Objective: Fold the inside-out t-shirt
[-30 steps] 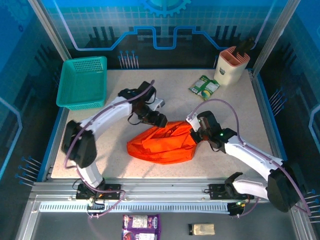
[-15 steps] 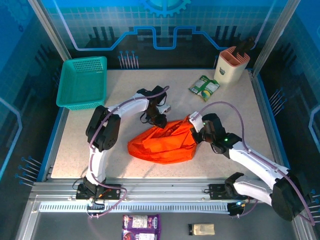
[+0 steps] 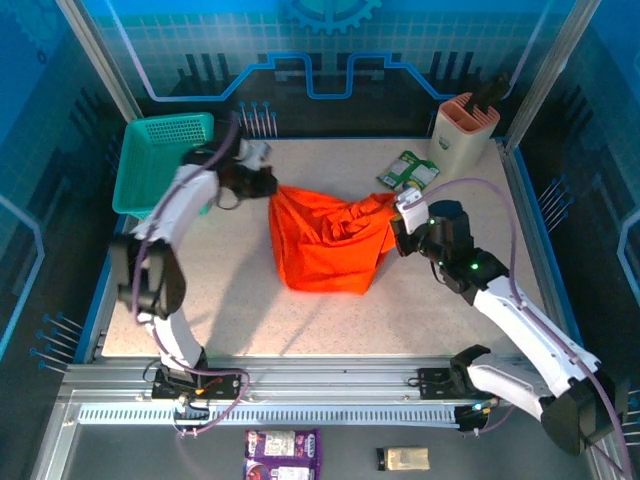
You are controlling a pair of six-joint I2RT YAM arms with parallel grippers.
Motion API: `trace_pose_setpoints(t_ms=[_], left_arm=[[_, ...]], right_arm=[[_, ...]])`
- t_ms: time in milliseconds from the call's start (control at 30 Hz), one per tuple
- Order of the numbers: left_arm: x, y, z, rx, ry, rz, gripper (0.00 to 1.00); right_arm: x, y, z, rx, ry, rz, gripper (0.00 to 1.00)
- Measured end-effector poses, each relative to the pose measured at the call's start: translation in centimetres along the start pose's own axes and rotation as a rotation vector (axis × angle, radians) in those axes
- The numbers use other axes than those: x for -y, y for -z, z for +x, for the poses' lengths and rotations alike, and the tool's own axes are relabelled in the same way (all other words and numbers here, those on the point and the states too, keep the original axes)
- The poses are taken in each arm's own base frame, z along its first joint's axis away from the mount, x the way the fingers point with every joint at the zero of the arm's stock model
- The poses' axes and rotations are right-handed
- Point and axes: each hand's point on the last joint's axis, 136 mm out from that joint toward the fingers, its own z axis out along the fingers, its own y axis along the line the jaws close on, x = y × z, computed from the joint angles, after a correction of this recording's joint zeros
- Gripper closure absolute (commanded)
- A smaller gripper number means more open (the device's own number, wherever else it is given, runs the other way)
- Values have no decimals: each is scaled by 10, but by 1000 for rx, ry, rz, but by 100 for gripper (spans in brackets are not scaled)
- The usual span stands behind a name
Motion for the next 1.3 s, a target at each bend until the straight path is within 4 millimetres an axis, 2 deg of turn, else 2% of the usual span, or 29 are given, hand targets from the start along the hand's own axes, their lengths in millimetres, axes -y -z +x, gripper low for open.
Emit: trace_pose_setpoints(t_ms=[67,100,133,200,267,300,367,400,433,500,567,633,700,767,833,933,1033,1133,1233,1300], left_arm=[[-3,43,-12,114,45,28,100],[-6,60,-12,153,72,41,100],[-11,74,-9,187,101,52,100],[-22,89,6,214,172,70,100],[-35,85,31,185,246,77,100],[-42,75,51,147,289,78,100],[-55,53,91,61,369,72,100],[-63,42,112,15,410,58,100],[-70,32,133,-30,446,42,94],[-79,17,171,-115,502,9,75],[-78,8,192,-169,514,-13,65],[-73,6,197,-182,484,-26,60],[-68,8,194,-173,445,-43,56],[-61,9,186,-162,398,-62,53],[-44,10,174,-158,320,-72,52],[-11,7,158,-155,195,-61,52],[5,-1,156,-171,113,-78,50],[0,-13,164,-212,95,-126,51],[-16,-27,173,-261,101,-189,51],[-26,-35,179,-285,102,-220,51]], right_arm=[[10,10,-7,21,-23,28,100],[16,15,-6,22,-46,45,100],[20,18,-4,17,-64,58,100],[30,21,6,-3,-122,89,100],[34,18,30,-60,-205,115,100],[33,15,46,-99,-243,121,90],[30,10,82,-198,-320,137,58],[29,9,101,-254,-357,156,49],[29,10,115,-296,-381,173,46],[29,16,137,-378,-418,212,43],[26,20,140,-408,-429,233,43],[17,21,131,-423,-415,222,44],[-2,18,113,-417,-396,172,46],[-29,12,95,-408,-383,90,47],[-61,5,86,-425,-377,-4,46],[-111,-12,86,-489,-388,-128,45],[-145,-31,98,-579,-424,-177,47],[-167,-50,110,-662,-445,-187,53],[-186,-64,111,-719,-462,-168,51],[-194,-67,111,-736,-471,-144,50]])
